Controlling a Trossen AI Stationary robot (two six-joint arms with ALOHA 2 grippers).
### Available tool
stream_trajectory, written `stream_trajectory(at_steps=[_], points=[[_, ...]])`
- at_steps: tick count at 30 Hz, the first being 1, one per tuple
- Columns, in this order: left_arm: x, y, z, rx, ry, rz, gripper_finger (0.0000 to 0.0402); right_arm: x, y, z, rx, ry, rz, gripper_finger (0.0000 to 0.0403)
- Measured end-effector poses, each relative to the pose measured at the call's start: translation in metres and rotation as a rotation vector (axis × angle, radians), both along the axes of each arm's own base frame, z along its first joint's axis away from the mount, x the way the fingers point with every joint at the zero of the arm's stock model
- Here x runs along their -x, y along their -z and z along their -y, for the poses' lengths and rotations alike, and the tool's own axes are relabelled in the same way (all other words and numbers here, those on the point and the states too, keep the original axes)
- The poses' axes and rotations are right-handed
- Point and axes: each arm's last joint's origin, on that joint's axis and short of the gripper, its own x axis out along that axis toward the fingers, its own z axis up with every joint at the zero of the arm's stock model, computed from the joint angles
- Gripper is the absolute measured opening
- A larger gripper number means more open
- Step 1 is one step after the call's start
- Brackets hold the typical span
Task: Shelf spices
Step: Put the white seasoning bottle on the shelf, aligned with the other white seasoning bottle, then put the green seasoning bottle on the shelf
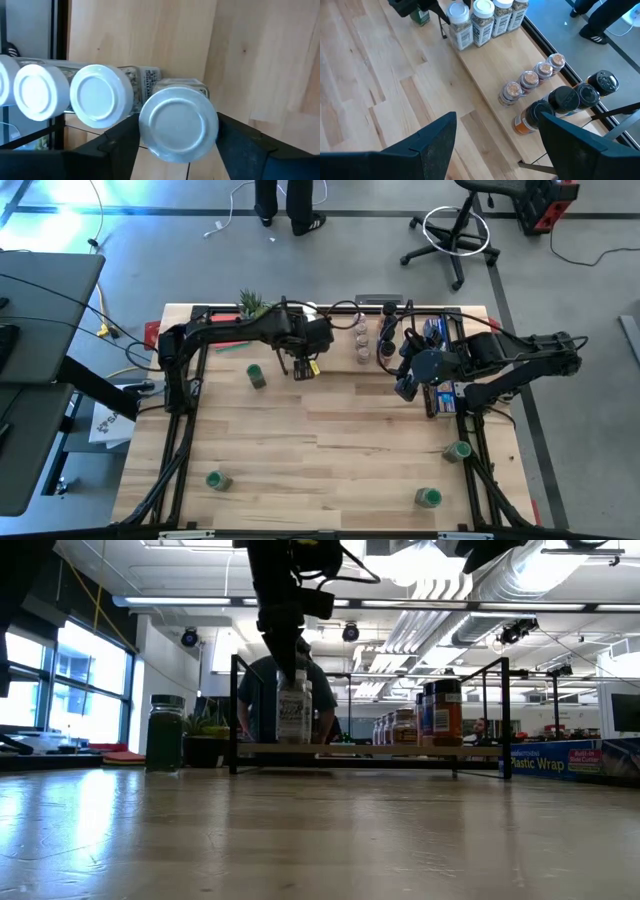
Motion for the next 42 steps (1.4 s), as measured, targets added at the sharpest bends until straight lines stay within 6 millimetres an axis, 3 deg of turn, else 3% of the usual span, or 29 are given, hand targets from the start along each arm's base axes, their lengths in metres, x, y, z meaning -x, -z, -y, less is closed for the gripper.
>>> stream_trajectory(at_steps=[5,23,33,37,42], points=[[0.0,0.0,-0.002,-0.016,-0.01,-0.002,0.0259,0.0,0.0,0.0,0.0,0.0,0.0,0.0275],[-0.005,-0.004,0.003,-0.133,-0.021,0.028,0.0258,0.0,0.0,0.0,-0.002,-0.001,0.0,0.0275],[0.009,-0.04,0.028,-0.216,-0.075,0.149,0.0258,0.0,0.0,0.0,0.0,-0.004,-0.002,0.0275],[0.017,-0.052,0.032,-0.105,-0.17,0.253,0.0256,0.0,0.0,0.0,0.001,-0.005,-0.003,0.0275],[0.022,-0.036,0.042,0.047,-0.19,0.181,0.023,0.0,0.0,0.0,0.002,-0.005,-0.003,0.0275]])
